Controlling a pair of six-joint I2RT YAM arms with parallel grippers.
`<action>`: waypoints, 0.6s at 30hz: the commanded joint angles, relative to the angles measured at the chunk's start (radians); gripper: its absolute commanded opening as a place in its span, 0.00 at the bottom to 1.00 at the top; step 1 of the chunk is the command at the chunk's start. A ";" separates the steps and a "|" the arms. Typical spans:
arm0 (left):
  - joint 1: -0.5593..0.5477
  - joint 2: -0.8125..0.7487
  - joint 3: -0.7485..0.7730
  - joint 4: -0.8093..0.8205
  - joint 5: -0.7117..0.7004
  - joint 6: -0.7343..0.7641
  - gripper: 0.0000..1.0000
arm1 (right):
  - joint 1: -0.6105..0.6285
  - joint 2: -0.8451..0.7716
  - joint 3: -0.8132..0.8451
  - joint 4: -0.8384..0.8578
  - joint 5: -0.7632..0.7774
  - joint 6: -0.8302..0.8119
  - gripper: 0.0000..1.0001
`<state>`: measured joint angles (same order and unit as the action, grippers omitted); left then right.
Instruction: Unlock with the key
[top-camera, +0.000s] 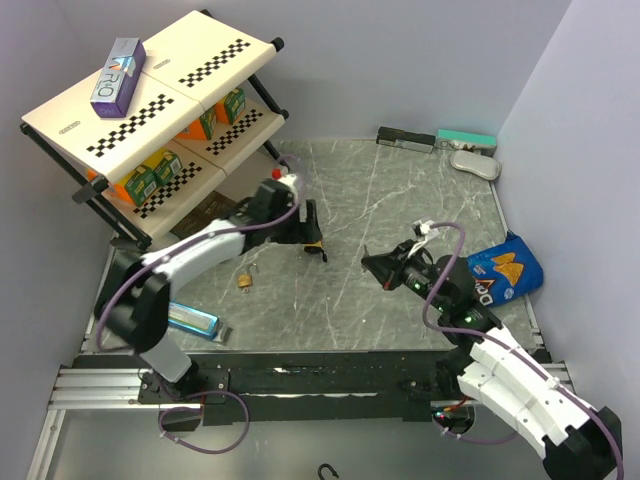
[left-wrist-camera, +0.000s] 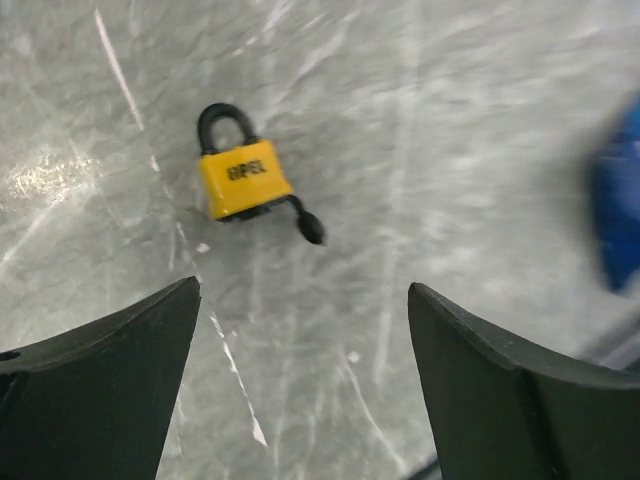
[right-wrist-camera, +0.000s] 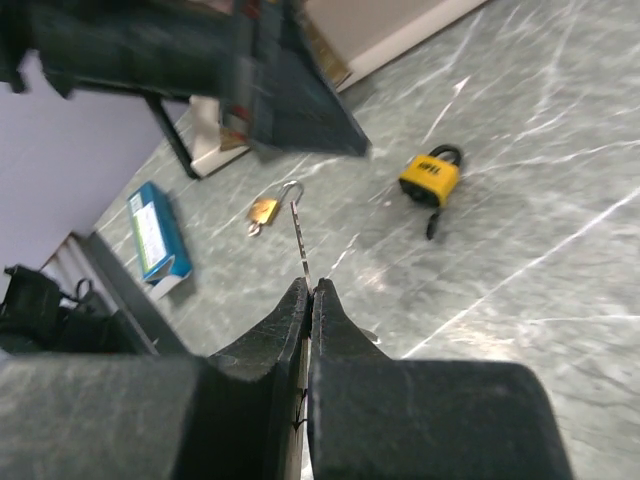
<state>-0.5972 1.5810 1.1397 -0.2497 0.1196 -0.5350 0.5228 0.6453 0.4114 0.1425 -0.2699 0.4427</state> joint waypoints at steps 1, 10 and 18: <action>-0.073 0.129 0.187 -0.161 -0.253 0.038 0.89 | -0.006 -0.059 -0.011 -0.041 0.075 -0.042 0.00; -0.087 0.407 0.429 -0.356 -0.353 0.090 0.89 | -0.006 -0.105 -0.072 -0.004 0.070 -0.048 0.00; -0.093 0.514 0.518 -0.411 -0.348 0.104 0.85 | -0.009 -0.133 -0.092 0.009 0.058 -0.059 0.00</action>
<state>-0.6830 2.0670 1.5906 -0.5999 -0.2176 -0.4519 0.5190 0.5396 0.3241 0.1040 -0.2096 0.3965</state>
